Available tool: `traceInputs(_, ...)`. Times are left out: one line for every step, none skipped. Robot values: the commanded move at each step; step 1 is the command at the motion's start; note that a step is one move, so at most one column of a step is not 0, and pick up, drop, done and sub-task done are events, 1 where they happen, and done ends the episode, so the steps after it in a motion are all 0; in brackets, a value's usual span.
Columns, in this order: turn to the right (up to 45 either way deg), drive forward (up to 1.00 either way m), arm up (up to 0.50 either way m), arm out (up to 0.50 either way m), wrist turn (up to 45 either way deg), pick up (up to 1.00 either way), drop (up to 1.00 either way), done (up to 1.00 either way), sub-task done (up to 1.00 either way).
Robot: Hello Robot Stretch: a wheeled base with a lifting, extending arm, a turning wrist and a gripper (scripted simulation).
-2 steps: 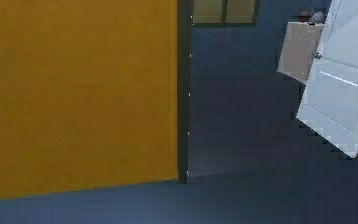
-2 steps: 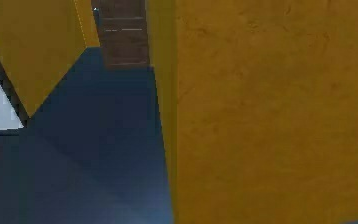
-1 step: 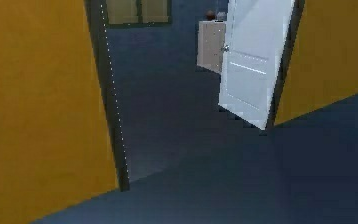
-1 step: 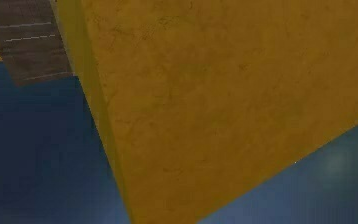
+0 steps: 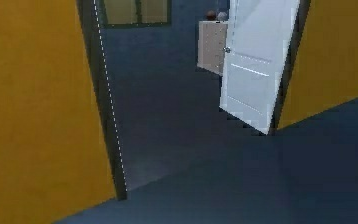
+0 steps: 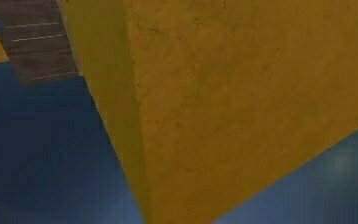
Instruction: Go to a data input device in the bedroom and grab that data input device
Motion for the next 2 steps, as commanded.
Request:
traceInputs(0.0, 1.0, 0.0, 0.0, 0.0, 0.0, 0.0, 0.0, 0.0)
traceInputs(-6.0, 0.0, 0.0, 0.0, 0.0, 0.0, 0.0, 0.0, 0.0)
